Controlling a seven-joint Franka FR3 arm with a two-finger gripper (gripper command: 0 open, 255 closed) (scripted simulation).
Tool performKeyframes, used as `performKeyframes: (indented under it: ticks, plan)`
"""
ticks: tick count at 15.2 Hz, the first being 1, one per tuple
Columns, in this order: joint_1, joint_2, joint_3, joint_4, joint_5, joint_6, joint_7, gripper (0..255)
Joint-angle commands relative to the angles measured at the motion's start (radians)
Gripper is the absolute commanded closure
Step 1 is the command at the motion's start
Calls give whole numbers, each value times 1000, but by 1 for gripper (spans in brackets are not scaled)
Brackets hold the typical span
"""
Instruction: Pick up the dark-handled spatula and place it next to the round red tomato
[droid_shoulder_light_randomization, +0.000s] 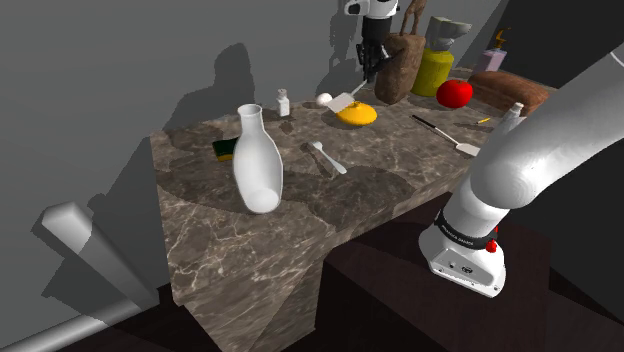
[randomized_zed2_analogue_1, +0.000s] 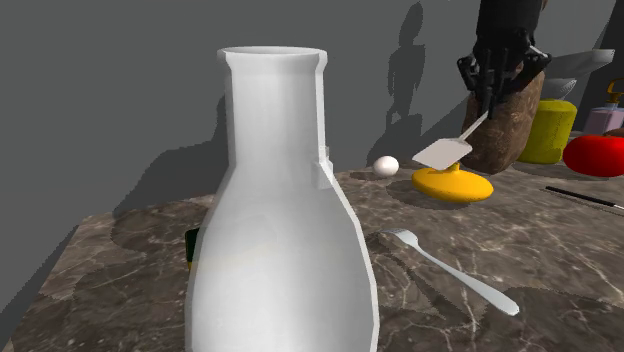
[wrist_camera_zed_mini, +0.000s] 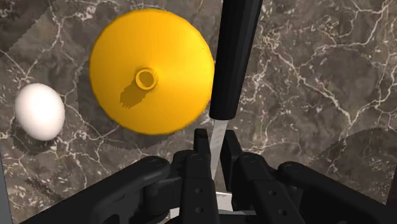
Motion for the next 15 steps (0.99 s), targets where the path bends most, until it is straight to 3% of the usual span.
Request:
performKeyframes:
  ticks: [1, 15]
  plan:
    - [-22, -41, -25, -31, -21, -4, -36, 255]
    - [-197, -262, -227, -153, -195, -50, -314, 255]
